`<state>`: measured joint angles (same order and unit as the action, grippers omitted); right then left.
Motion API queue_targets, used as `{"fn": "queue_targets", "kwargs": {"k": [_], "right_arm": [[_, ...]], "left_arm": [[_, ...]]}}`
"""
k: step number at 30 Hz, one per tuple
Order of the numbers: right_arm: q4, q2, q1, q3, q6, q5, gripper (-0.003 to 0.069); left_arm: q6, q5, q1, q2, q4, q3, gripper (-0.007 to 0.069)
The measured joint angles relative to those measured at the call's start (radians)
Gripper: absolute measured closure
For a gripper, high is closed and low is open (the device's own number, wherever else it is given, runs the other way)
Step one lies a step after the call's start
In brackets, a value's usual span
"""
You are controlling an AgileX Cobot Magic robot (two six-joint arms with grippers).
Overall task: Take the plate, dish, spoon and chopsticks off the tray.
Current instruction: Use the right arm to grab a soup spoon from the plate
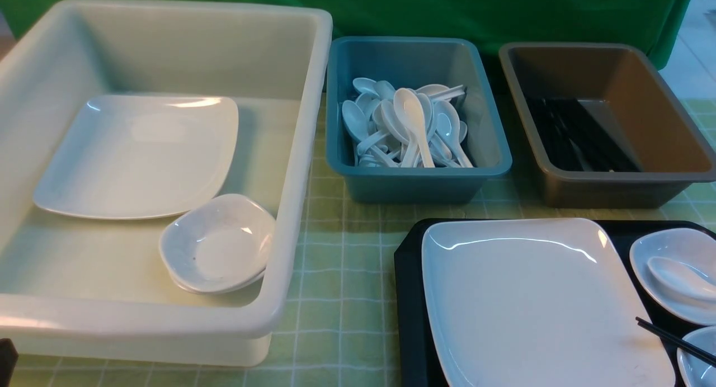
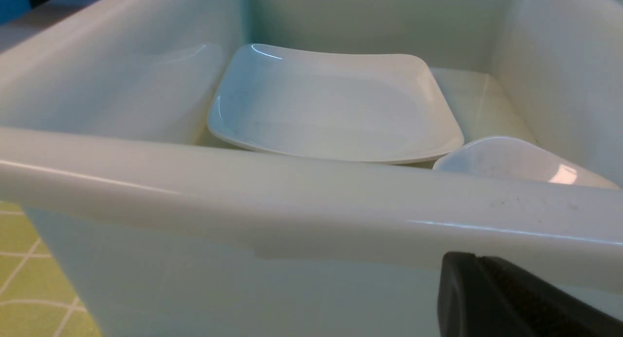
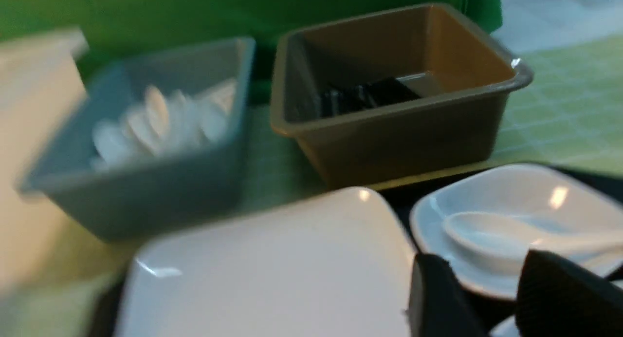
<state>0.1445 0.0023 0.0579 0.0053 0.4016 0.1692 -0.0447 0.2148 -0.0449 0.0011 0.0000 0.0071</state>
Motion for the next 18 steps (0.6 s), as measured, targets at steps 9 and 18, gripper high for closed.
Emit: {"fn": "queue_targets", "kwargs": {"k": [9, 18], "right_arm": [[0.093, 0.0, 0.0, 0.0, 0.314, -0.065, 0.0438], [0.045, 0.223, 0.0, -0.312, -0.174, -0.05, 0.0643]], "left_arm": [[0.0, 0.0, 0.0, 0.0, 0.0, 0.0, 0.0626], [0.0, 0.0, 0.0, 0.0, 0.0, 0.0, 0.0626]]}}
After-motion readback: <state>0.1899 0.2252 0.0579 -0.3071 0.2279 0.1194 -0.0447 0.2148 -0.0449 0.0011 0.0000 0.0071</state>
